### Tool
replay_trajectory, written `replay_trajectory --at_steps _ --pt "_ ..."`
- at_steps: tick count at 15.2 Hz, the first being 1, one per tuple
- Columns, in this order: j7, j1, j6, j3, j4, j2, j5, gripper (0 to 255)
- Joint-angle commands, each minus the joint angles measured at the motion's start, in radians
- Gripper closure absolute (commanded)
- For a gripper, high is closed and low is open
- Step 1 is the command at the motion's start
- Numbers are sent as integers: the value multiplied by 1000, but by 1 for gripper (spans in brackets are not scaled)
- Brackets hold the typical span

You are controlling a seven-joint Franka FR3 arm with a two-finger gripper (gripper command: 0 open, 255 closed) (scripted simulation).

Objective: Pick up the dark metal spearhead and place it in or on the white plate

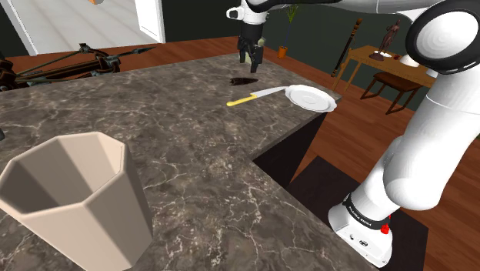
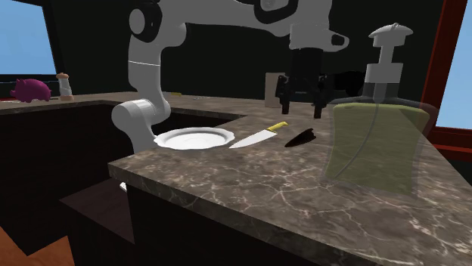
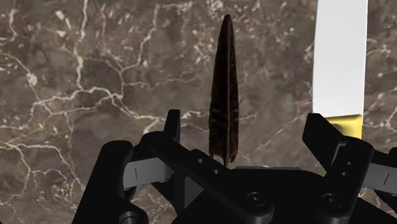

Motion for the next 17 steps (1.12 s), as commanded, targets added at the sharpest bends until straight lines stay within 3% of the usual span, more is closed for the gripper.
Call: replay_trajectory --at_steps 1,7,14,15,17 --pt "-16 0 21 2 -8 11 1 0" --pt "-15 -2 95 1 -80 13 0 0" --pt "-15 -2 95 1 -79 13 0 0" --pt "-15 -2 95 1 -79 13 0 255" --pt "-15 -2 95 1 -79 13 0 255"
